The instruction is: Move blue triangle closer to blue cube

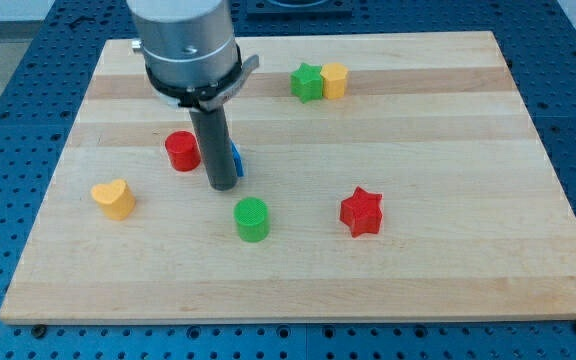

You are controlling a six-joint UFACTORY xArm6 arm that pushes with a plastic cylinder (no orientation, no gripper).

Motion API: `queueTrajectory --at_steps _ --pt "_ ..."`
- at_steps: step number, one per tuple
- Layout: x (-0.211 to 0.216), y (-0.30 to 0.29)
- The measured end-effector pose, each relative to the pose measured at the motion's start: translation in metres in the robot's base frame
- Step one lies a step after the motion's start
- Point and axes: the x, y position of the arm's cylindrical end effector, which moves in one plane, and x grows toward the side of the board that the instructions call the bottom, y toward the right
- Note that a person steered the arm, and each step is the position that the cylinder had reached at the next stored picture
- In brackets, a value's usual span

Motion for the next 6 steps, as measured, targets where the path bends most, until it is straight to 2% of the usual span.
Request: queueTrajectory --at_steps 1,2,3,4,6 --pt "-0.025 0.000" --pt "-0.023 0.000" --pt "0.005 -0.005" --pt "-0.005 0.008" --pt "-0.065 0.065"
